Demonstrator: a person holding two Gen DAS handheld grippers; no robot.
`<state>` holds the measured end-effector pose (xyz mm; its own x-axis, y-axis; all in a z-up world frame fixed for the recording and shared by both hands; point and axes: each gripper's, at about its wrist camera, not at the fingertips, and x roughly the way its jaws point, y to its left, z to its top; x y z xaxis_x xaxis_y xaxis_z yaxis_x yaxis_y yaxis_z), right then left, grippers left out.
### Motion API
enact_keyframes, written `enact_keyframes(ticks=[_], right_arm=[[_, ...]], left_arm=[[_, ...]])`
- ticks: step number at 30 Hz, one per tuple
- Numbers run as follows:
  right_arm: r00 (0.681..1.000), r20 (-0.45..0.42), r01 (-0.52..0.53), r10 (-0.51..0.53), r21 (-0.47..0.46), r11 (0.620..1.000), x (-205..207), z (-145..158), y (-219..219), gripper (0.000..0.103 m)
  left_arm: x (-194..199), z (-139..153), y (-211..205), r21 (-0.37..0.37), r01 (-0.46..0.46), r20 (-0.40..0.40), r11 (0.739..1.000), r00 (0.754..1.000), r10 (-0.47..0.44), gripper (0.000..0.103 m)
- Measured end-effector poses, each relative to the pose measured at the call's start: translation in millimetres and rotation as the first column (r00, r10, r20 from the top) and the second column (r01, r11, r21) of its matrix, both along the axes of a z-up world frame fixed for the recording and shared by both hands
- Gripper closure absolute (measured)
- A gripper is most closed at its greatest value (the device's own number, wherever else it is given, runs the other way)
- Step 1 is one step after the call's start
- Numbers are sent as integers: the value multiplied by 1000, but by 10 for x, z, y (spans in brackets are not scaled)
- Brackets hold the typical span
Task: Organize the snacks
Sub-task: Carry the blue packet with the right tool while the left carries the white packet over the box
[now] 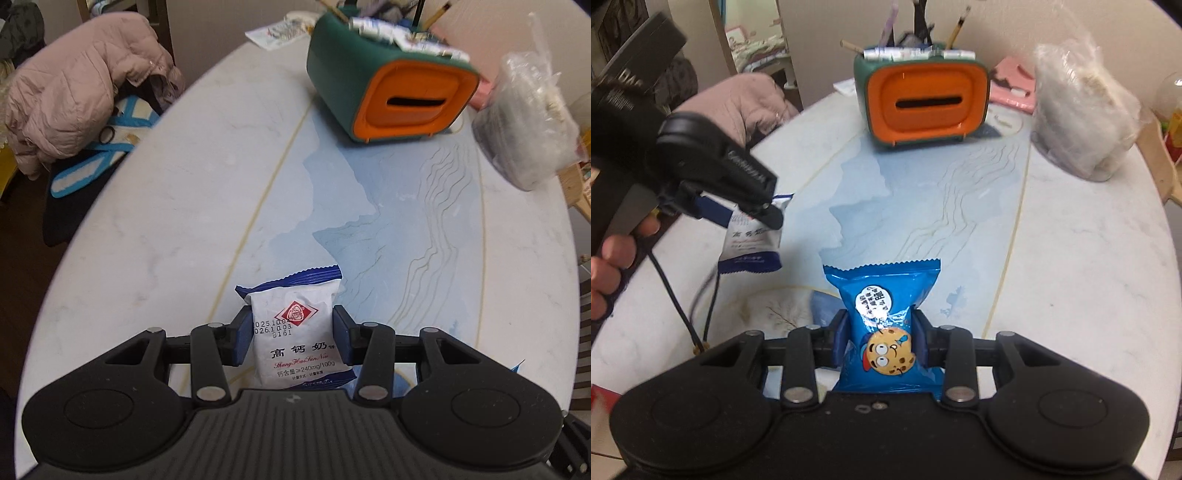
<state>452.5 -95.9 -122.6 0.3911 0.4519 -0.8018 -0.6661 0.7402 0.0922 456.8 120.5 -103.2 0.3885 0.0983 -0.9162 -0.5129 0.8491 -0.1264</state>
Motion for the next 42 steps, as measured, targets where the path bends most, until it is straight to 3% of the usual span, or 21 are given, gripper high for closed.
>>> enact_keyframes(ticks=[14,22,31,42], right_arm=[[996,85,15,-23,100,995,-879,935,-109,70],[996,87,-2,-8,108,994,-1458,1162,-88,70],[999,42,17,-23,131,991,-2025,1207,-148,70],[998,-29,51,-48,106,993,-2465,1009,-215,70]], left_arm=[[-1077,1038,-27,117,77,124,990,988,-91,59],[-1763,1357,-86,156,133,133,979,979,-155,59],[-2441,1406,-179,175,212,100,961,968,-231,59],[-3031,1125,-307,150,314,16,938,947,-320,59]])
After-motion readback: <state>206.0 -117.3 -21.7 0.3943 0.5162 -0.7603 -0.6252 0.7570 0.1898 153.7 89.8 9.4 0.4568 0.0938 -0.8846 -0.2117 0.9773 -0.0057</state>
